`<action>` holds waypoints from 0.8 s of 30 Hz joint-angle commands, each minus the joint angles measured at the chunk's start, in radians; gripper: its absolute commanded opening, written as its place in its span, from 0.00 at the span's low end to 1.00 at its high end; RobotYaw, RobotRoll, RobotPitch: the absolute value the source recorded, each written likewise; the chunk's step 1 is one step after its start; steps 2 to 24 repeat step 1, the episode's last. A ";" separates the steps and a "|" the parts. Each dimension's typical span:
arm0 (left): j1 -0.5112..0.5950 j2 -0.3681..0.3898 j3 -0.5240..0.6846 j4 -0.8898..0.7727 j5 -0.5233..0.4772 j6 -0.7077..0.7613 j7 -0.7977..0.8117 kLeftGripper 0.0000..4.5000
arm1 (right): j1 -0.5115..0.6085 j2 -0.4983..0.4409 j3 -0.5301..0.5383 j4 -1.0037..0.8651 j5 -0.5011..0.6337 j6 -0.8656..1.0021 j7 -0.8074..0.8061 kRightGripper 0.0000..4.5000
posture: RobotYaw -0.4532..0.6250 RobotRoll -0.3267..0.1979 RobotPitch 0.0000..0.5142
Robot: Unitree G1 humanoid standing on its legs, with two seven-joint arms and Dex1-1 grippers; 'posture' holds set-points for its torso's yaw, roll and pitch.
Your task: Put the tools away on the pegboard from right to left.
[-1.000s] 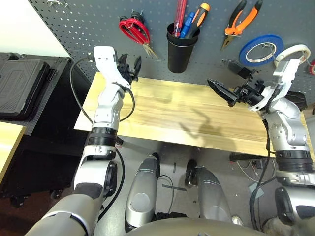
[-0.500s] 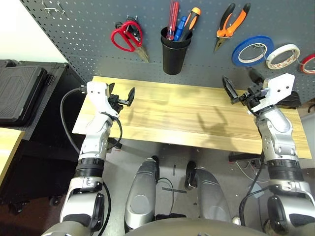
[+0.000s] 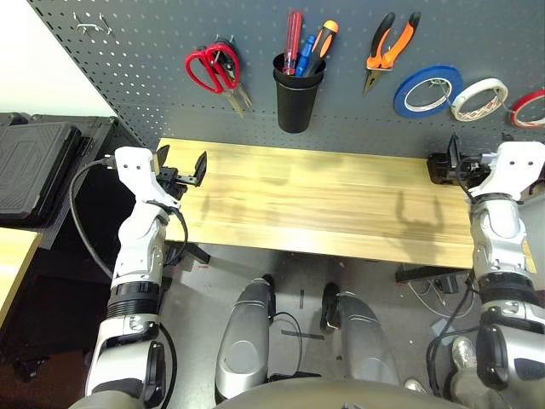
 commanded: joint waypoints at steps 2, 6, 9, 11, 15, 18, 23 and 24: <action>0.009 0.005 0.006 0.026 -0.005 -0.009 -0.006 1.00 | -0.008 -0.014 -0.015 0.061 0.002 -0.038 -0.013 1.00 | 0.57 0.62 0.36; 0.009 0.005 0.006 0.026 -0.005 -0.009 -0.006 1.00 | -0.008 -0.014 -0.015 0.061 0.002 -0.038 -0.013 1.00 | 0.57 0.62 0.36; 0.009 0.005 0.006 0.026 -0.005 -0.009 -0.006 1.00 | -0.008 -0.014 -0.015 0.061 0.002 -0.038 -0.013 1.00 | 0.57 0.62 0.36; 0.009 0.005 0.006 0.026 -0.005 -0.009 -0.006 1.00 | -0.008 -0.014 -0.015 0.061 0.002 -0.038 -0.013 1.00 | 0.57 0.62 0.36; 0.009 0.005 0.006 0.026 -0.005 -0.009 -0.006 1.00 | -0.008 -0.014 -0.015 0.061 0.002 -0.038 -0.013 1.00 | 0.57 0.62 0.36; 0.009 0.005 0.006 0.026 -0.005 -0.009 -0.006 1.00 | -0.008 -0.014 -0.015 0.061 0.002 -0.038 -0.013 1.00 | 0.57 0.62 0.36; 0.009 0.005 0.006 0.026 -0.005 -0.009 -0.006 1.00 | -0.008 -0.014 -0.015 0.061 0.002 -0.038 -0.013 1.00 | 0.57 0.62 0.36; 0.009 0.005 0.006 0.026 -0.005 -0.009 -0.006 1.00 | -0.008 -0.014 -0.015 0.061 0.002 -0.038 -0.013 1.00 | 0.57 0.62 0.36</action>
